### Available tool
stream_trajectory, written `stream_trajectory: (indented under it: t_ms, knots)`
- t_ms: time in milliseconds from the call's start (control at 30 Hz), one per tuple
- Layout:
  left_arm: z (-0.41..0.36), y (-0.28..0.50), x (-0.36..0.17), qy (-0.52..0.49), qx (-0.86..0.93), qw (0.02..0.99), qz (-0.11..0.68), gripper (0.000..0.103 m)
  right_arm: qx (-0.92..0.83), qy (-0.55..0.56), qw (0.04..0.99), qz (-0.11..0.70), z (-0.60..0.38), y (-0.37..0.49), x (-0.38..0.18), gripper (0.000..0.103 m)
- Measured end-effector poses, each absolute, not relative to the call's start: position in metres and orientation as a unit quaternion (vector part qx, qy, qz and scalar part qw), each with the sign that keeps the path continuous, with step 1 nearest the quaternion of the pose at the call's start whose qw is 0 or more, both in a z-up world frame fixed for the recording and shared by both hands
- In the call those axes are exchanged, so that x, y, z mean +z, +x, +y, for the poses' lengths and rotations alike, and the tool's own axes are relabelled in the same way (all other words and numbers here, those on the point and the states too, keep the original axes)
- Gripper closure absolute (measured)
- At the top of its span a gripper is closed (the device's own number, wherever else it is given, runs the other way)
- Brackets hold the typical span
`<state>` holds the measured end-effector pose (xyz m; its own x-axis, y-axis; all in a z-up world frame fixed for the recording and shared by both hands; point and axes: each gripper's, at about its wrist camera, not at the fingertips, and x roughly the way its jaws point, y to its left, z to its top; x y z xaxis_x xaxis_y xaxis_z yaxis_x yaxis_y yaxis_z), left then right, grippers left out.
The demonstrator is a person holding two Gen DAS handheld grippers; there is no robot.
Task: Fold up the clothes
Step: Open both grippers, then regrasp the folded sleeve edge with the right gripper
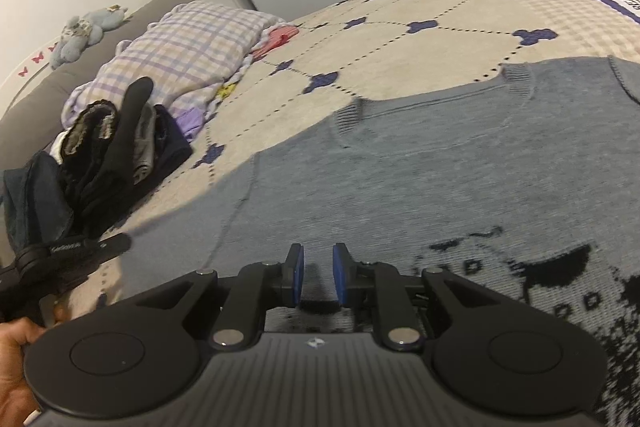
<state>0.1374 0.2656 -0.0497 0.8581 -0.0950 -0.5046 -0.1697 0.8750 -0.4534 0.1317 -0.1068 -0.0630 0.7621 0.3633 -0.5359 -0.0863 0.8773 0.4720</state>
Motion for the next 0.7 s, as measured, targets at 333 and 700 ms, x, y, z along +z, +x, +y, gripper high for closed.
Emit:
stream_trajectory:
  t_ms: [333,700]
  knots:
    - [0.270,0.133,-0.039,-0.306,0.030,0.891,0.333,0.063,0.231,0.066,0.918,0.315,-0.020,0.112,-0.028,0.075]
    - [0.284,0.113,-0.032,-0.308,0.018,0.880,0.360,0.047,0.250,-0.174,0.895,0.326,0.068,0.097,-0.020,0.070]
